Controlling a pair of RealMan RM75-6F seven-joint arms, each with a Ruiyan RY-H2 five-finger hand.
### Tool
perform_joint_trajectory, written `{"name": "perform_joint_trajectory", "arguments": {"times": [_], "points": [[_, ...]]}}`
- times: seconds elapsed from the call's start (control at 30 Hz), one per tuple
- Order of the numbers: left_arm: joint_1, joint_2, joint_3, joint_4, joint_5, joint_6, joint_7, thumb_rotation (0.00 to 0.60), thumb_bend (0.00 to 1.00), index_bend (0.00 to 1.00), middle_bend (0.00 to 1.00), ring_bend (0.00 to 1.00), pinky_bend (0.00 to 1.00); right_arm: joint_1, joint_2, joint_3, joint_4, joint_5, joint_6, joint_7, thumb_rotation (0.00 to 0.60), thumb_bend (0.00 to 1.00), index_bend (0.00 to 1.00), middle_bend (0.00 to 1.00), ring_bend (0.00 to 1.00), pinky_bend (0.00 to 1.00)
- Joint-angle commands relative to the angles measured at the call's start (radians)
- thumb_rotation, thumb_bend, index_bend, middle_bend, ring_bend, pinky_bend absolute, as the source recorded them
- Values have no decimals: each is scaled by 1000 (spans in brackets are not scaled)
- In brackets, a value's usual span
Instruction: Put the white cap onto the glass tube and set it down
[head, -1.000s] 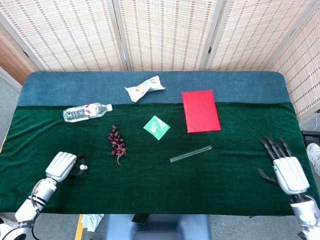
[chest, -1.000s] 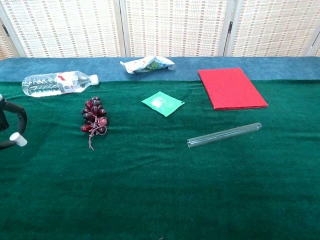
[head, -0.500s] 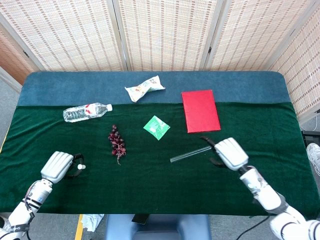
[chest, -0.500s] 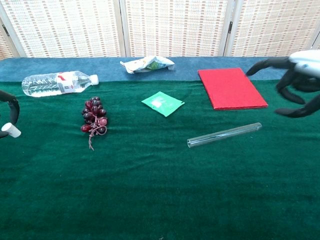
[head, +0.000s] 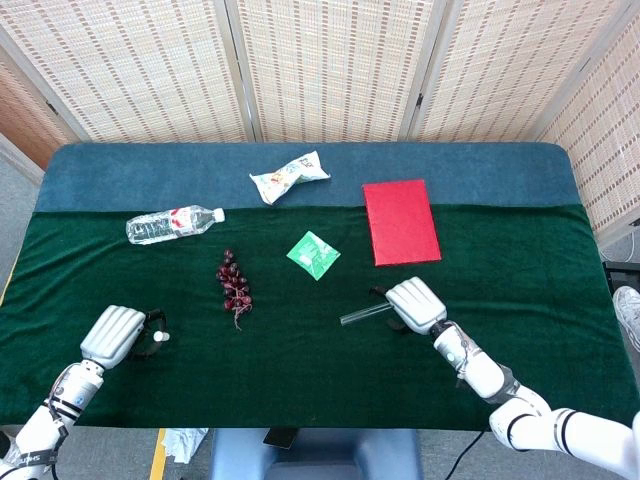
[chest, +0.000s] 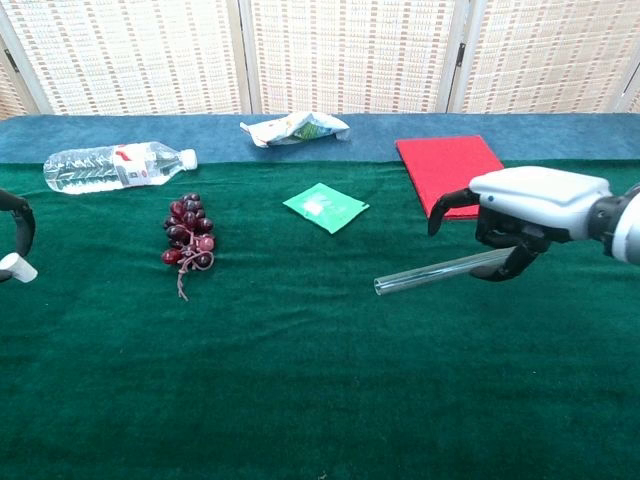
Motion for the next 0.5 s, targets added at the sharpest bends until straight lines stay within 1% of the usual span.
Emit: {"name": "perform_joint_trajectory", "arguments": {"times": [0.03, 0.37, 0.5], "points": [[-1, -1, -1, 2, -1, -1, -2, 600, 431, 639, 1000, 944, 934, 17, -19, 0, 19, 14, -17, -4, 600, 351, 332, 991, 1000, 1000], [1, -8, -1, 14, -3, -5, -10, 600, 432, 639, 1000, 944, 934, 68, -64, -1, 66, 64, -70, -28, 600, 352, 346, 993, 1000, 1000], [2, -11, 0, 21, -2, -4, -16, 600, 432, 639, 1000, 944, 934, 83, -84, 0, 84, 86, -79, -48, 600, 352, 369, 993, 1000, 1000]]}}
